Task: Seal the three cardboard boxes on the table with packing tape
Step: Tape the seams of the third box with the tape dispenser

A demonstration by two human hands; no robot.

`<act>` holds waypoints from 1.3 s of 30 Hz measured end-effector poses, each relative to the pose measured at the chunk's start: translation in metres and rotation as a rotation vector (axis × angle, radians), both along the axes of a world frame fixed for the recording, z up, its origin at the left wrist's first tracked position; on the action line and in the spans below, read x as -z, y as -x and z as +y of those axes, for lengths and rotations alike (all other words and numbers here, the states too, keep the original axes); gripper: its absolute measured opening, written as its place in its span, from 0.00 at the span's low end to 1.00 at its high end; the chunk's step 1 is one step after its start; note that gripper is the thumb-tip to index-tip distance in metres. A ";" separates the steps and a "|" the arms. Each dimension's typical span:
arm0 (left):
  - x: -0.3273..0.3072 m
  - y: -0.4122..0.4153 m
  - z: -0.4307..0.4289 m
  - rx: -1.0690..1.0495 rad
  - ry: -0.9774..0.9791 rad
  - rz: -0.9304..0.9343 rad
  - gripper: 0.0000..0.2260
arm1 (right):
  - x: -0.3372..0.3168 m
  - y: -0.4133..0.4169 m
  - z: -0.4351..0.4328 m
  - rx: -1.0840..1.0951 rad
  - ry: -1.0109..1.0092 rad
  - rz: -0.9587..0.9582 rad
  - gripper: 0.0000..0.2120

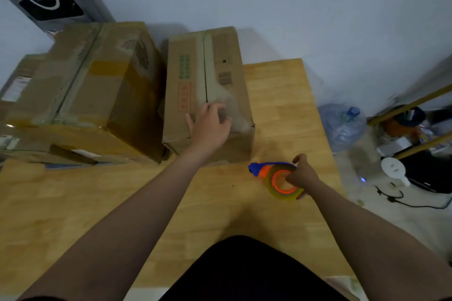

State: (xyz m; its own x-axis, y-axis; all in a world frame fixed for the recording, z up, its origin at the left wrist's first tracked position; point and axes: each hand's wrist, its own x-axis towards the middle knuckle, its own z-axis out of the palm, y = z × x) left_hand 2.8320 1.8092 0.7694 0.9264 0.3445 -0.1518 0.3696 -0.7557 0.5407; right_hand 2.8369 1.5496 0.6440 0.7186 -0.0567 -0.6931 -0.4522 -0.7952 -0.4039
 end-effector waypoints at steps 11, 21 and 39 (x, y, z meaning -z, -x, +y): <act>-0.057 0.046 0.009 -0.039 0.429 -0.063 0.08 | -0.118 0.030 0.010 0.287 -0.448 -0.613 0.29; -0.169 0.078 0.044 -0.171 1.053 -0.036 0.17 | -0.250 0.028 0.088 -0.016 -0.595 -1.022 0.31; -0.264 0.115 0.122 -0.221 1.134 -0.277 0.07 | -0.350 0.028 0.180 -0.146 -0.781 -1.195 0.30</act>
State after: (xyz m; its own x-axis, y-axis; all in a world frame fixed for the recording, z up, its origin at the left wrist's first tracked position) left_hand 2.7166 1.9311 1.0330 0.9129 0.2994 -0.2773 0.1971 0.2716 0.9420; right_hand 2.8088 1.7296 0.9939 0.8479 0.1740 0.5008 0.5287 -0.2054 -0.8236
